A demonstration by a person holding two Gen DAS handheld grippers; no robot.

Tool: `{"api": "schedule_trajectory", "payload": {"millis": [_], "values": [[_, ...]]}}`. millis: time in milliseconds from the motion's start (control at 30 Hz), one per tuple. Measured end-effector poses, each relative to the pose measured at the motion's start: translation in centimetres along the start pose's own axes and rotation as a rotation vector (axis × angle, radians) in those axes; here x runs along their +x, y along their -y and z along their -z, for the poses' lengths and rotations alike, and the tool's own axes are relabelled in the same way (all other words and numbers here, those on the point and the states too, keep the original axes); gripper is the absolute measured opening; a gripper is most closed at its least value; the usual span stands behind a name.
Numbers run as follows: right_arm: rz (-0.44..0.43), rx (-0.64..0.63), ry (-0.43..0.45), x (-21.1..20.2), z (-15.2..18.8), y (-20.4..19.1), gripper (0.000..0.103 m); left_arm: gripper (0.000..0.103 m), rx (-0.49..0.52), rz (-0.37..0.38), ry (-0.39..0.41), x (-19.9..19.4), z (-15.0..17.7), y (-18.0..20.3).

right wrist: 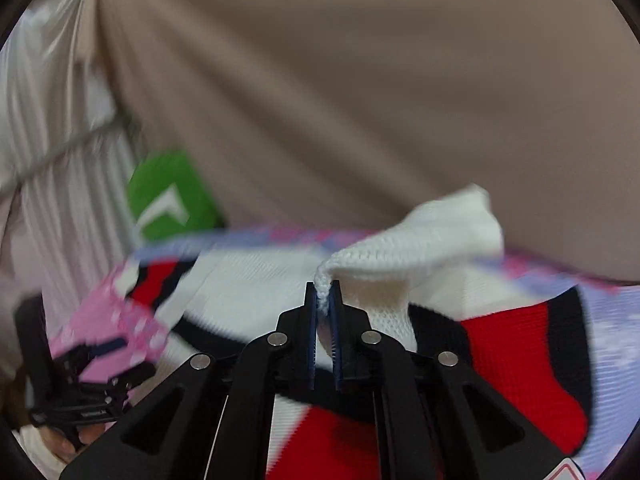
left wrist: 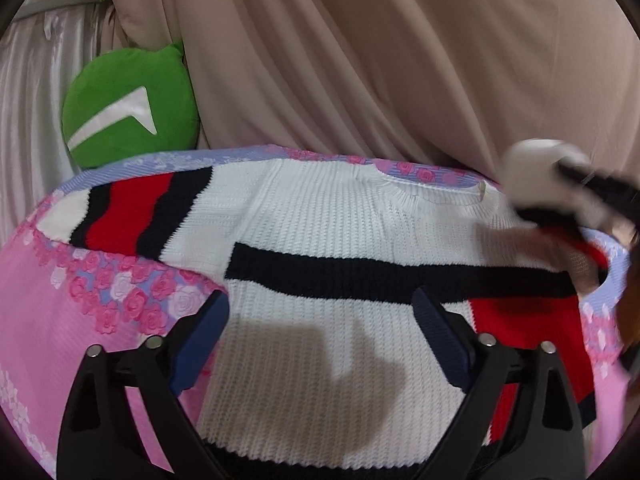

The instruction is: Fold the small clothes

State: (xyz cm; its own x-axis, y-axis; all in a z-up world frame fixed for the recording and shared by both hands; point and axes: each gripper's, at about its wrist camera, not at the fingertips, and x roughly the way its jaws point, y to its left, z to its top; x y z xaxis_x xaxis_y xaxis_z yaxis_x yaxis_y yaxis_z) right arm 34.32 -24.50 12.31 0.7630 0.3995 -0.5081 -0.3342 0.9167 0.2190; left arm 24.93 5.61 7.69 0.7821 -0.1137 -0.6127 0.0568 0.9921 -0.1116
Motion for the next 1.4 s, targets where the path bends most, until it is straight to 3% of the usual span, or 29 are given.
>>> {"api": "schedule_trajectory", "payload": {"millis": [67,167,200,267,333,467,533,567,633,700,733,800,867,933,967,1067,1100,1233,1300,1400], "values": [[-0.024,-0.047,-0.100,5.0,2.7,-3.0,0.010,0.093,-0.027,0.036,-0.054,1.8,-0.3,-0.2],[-0.025,-0.119,-0.179,6.8,6.5,-5.3,0.010,0.093,-0.072,0.086,-0.138,4.6,-0.2,-0.8],[-0.016,-0.130,-0.164,5.9,6.9,-4.9,0.010,0.093,-0.079,0.099,-0.151,5.3,-0.1,-1.0],[0.005,-0.098,-0.104,2.5,6.7,-2.8,0.020,0.093,-0.083,0.111,-0.161,6.2,-0.1,-1.3],[0.048,-0.034,-0.039,-0.1,7.3,-0.5,0.042,0.093,-0.078,0.122,-0.176,7.1,-0.1,-1.2],[0.244,0.078,0.020,-5.6,8.2,6.1,0.045,0.095,-0.073,0.135,-0.246,9.7,0.0,-0.1],[0.308,0.154,0.014,-6.9,8.5,9.4,0.049,0.095,-0.053,0.116,-0.228,10.1,-0.4,0.6],[0.331,0.202,0.005,-7.3,8.7,11.2,0.049,0.091,-0.045,0.131,-0.230,10.3,-0.6,1.1],[0.368,0.271,-0.014,-7.2,9.0,13.8,0.052,0.065,-0.041,0.143,-0.239,10.9,-1.3,1.6],[0.381,0.322,-0.042,-6.2,9.0,15.6,0.054,0.020,-0.027,0.153,-0.247,11.2,-2.1,2.1],[0.381,0.340,-0.055,-5.6,8.9,16.1,0.055,0.012,-0.029,0.174,-0.251,11.2,-2.5,2.2],[0.373,0.362,-0.085,-4.5,9.0,16.6,0.055,0.011,-0.029,0.192,-0.216,10.7,-3.8,2.3],[0.371,0.364,-0.121,-3.3,8.8,16.7,0.052,0.011,0.005,0.191,-0.131,8.8,-5.7,2.4],[0.348,0.345,-0.126,-2.8,8.3,16.0,0.010,0.011,0.029,0.185,-0.042,6.7,-7.5,2.4],[0.312,0.343,-0.085,-3.5,7.9,15.5,0.010,0.011,0.043,0.180,0.012,5.4,-8.4,2.3],[0.203,0.352,0.116,-7.3,7.7,14.0,0.009,0.011,0.060,0.135,0.074,4.4,-9.3,1.4],[0.206,0.344,0.136,-7.5,8.0,14.0,0.009,0.011,0.059,0.113,0.069,5.2,-9.1,1.3],[0.357,0.345,-0.104,-2.3,10.4,16.7,0.009,0.011,0.083,0.032,-0.090,12.1,-6.2,1.3],[0.333,0.371,-0.051,-3.8,10.1,16.7,0.009,0.011,0.069,0.016,-0.145,14.2,-4.5,1.2],[0.310,0.339,0.051,-7.3,9.4,14.8,0.010,0.011,0.068,0.025,-0.107,13.5,-3.9,1.4]]}}
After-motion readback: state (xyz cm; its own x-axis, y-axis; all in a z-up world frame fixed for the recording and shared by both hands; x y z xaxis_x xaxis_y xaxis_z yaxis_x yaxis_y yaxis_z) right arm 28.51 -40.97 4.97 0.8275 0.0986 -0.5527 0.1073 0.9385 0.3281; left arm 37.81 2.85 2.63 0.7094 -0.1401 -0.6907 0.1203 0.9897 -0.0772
